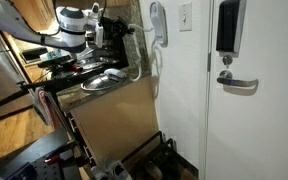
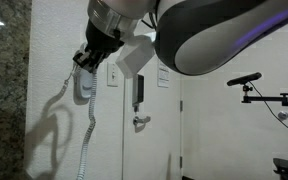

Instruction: Hang up the telephone cord on the handset

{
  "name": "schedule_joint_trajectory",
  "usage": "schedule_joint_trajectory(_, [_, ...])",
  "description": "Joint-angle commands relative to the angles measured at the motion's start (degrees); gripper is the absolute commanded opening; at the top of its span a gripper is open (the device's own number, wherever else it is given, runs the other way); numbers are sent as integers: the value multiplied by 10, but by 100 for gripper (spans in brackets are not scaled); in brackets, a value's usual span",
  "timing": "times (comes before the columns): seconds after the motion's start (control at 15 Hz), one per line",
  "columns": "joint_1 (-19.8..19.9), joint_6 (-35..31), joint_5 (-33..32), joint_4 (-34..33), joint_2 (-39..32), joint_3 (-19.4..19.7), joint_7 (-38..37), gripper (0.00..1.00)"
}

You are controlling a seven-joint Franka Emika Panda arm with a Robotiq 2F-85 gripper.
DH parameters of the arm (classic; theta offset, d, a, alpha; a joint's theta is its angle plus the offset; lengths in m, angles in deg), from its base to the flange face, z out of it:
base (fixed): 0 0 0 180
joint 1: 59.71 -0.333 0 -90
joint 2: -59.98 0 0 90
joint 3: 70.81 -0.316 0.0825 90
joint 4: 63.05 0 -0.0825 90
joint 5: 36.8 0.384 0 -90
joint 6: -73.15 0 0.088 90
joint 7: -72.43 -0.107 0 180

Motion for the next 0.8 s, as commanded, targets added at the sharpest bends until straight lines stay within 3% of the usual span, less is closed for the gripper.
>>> schedule_joint_trajectory(0.0, [2, -39, 32, 5, 15, -6, 46, 4])
schedule_joint_trajectory(0.4, [-4, -113, 63, 38, 70, 5, 137, 4])
schedule_joint_trajectory(0.73, [-48, -104, 57, 100, 127, 67, 213, 4])
